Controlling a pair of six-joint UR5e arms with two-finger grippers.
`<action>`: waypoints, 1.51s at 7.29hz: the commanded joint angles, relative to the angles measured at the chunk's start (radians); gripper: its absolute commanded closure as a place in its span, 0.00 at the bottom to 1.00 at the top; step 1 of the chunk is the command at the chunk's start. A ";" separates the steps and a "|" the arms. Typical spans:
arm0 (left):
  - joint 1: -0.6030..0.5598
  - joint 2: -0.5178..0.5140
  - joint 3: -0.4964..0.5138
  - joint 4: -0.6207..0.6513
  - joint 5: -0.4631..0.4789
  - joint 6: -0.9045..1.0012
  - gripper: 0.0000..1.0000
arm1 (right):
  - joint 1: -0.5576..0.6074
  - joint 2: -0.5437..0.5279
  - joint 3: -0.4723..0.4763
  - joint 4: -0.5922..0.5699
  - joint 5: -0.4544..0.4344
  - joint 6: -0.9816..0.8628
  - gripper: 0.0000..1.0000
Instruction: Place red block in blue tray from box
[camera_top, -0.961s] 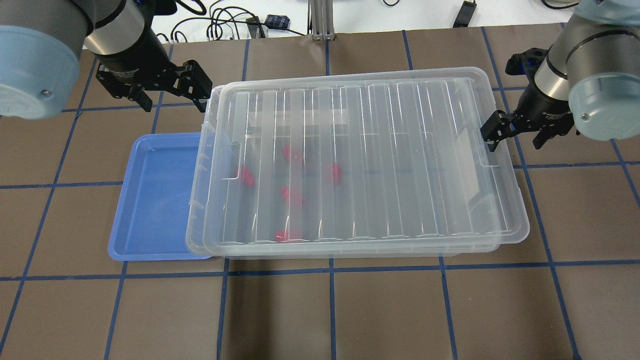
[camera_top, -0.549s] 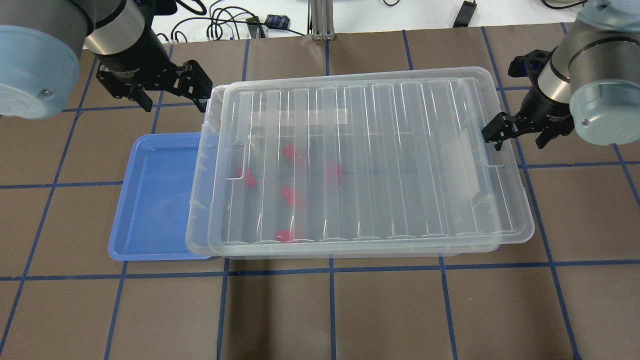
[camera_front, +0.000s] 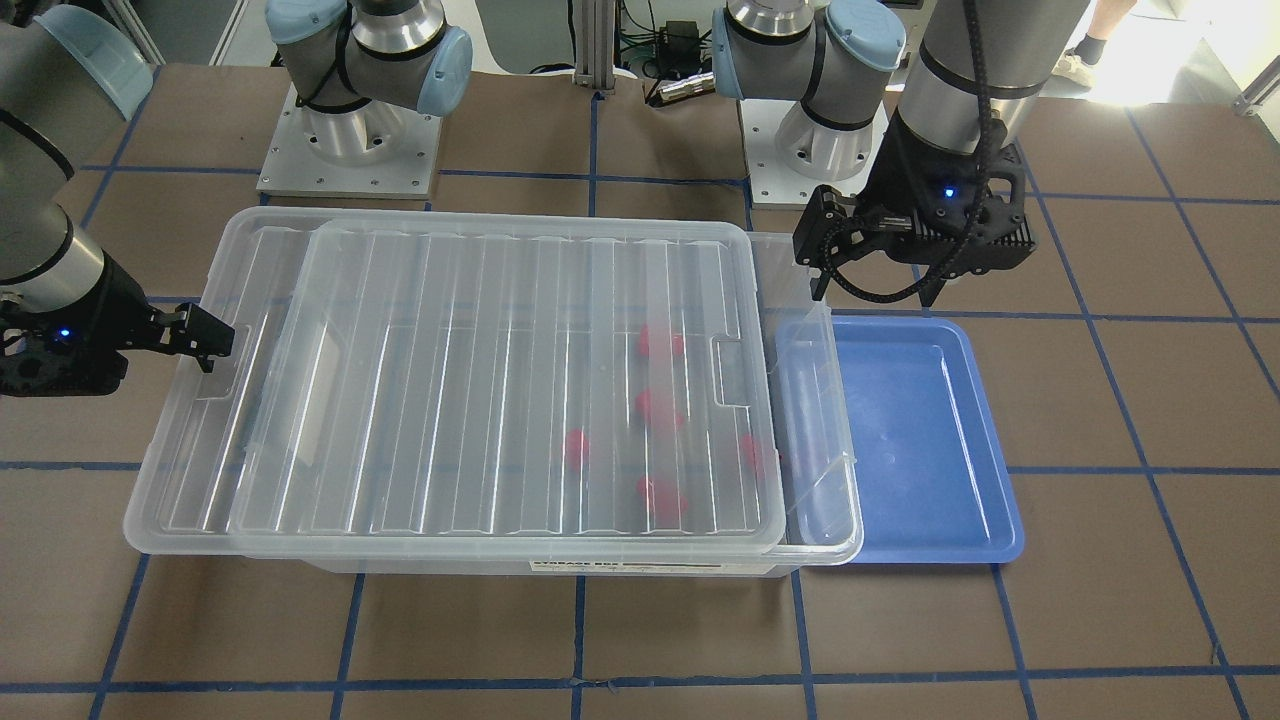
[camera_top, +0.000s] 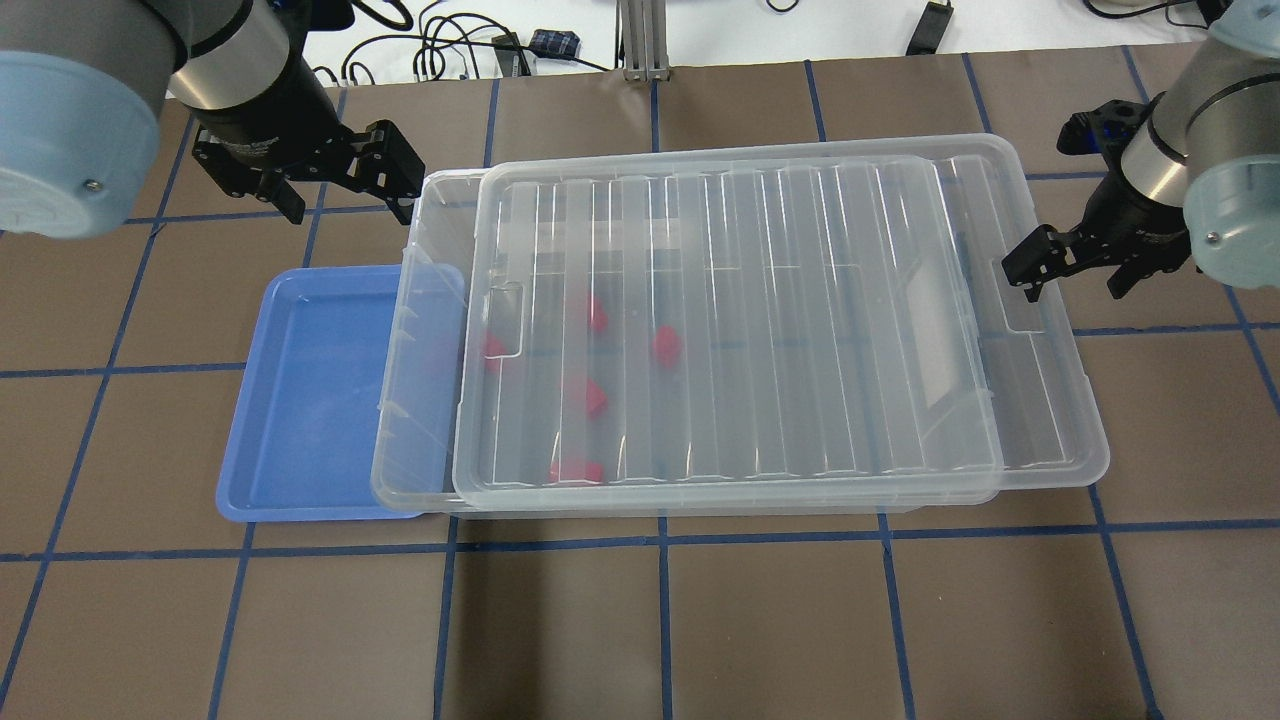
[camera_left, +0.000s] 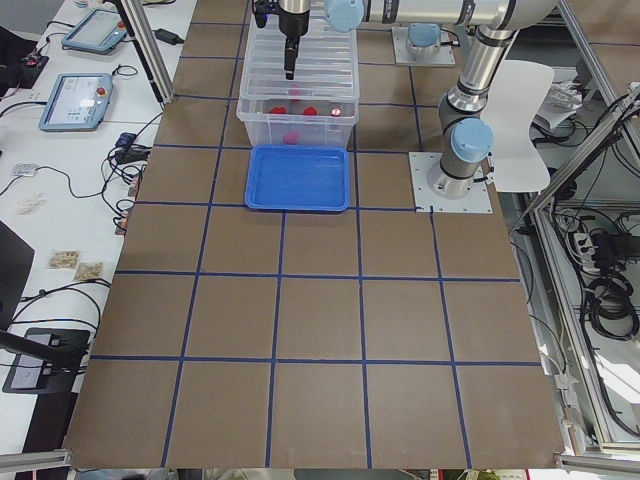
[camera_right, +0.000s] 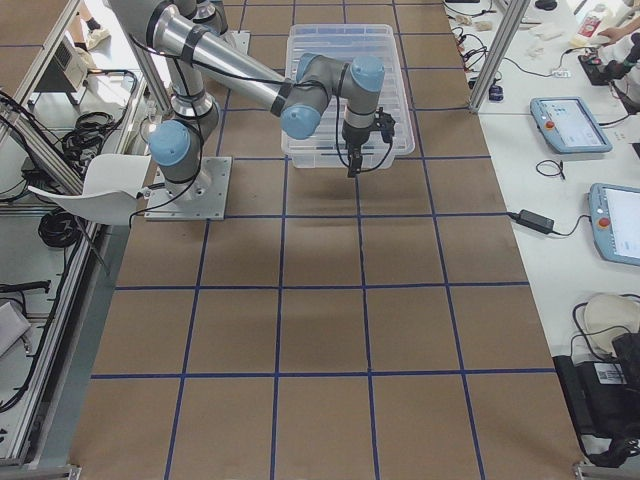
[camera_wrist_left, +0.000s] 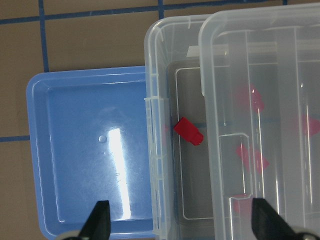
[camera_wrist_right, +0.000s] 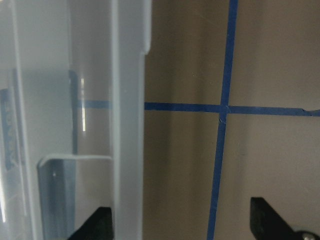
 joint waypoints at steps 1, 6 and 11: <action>-0.002 -0.001 0.000 0.000 0.000 0.000 0.00 | -0.018 0.004 0.001 -0.002 -0.002 -0.027 0.00; -0.002 -0.001 0.000 0.000 0.000 0.000 0.00 | -0.077 0.007 0.000 -0.008 -0.002 -0.090 0.00; -0.008 -0.002 -0.005 0.000 0.000 0.000 0.00 | -0.129 0.007 -0.003 -0.009 -0.007 -0.147 0.00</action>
